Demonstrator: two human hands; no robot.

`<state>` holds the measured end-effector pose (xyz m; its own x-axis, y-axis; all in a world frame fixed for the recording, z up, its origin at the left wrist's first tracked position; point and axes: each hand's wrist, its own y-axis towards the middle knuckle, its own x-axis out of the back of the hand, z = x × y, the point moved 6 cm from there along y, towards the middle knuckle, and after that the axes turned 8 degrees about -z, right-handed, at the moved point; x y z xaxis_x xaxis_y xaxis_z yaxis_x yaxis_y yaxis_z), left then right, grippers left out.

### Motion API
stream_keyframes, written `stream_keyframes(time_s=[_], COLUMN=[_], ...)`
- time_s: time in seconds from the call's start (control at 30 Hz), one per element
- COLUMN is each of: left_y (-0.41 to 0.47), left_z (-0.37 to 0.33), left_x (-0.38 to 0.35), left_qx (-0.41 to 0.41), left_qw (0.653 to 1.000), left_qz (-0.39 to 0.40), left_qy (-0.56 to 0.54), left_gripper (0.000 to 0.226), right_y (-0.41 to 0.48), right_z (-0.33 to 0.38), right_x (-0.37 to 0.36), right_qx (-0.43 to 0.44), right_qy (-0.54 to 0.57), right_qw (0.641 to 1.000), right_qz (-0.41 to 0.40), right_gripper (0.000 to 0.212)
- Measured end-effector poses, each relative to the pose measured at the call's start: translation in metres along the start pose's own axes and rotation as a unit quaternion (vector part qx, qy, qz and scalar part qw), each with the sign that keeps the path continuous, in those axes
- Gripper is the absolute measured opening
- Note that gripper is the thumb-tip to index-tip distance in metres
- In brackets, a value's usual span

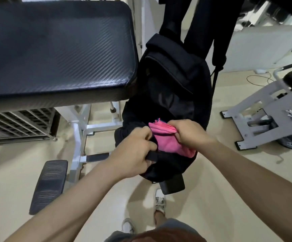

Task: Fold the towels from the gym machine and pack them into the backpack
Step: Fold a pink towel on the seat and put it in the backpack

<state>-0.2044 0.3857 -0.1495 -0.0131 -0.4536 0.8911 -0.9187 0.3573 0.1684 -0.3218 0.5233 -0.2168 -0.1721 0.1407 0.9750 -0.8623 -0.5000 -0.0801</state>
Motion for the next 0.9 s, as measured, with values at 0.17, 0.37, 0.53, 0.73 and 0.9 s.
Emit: stream_keyframes(time_s=[0.17,0.37,0.53,0.73,0.9], left_y=[-0.038,-0.063,-0.049,-0.047,-0.044], left_z=[0.011,-0.020,-0.033,-0.050,-0.056], left_x=[0.026,0.023,0.026,0.015,0.014], left_qx=[0.090,0.153,0.122,0.074,0.072], left_qw=[0.992,0.959,0.963,0.965,0.951], left_qz=[0.023,0.066,0.105,0.154,0.204], left_qy=[-0.080,-0.228,-0.214,-0.198,-0.219], left_gripper=[0.021,0.025,0.041,0.048,0.048], right_y=[-0.001,0.005,0.002,-0.003,0.012], right_z=[0.010,-0.016,0.009,0.041,0.050], right_x=[0.014,0.034,0.023,0.006,-0.040], right_qx=[0.035,0.011,0.015,-0.048,-0.126], right_qy=[-0.044,-0.143,-0.070,0.283,0.301], right_qw=[0.993,0.979,0.984,0.954,0.936], right_qz=[-0.099,-0.147,-0.160,0.084,0.136], right_gripper=[0.017,0.037,0.024,0.023,0.017])
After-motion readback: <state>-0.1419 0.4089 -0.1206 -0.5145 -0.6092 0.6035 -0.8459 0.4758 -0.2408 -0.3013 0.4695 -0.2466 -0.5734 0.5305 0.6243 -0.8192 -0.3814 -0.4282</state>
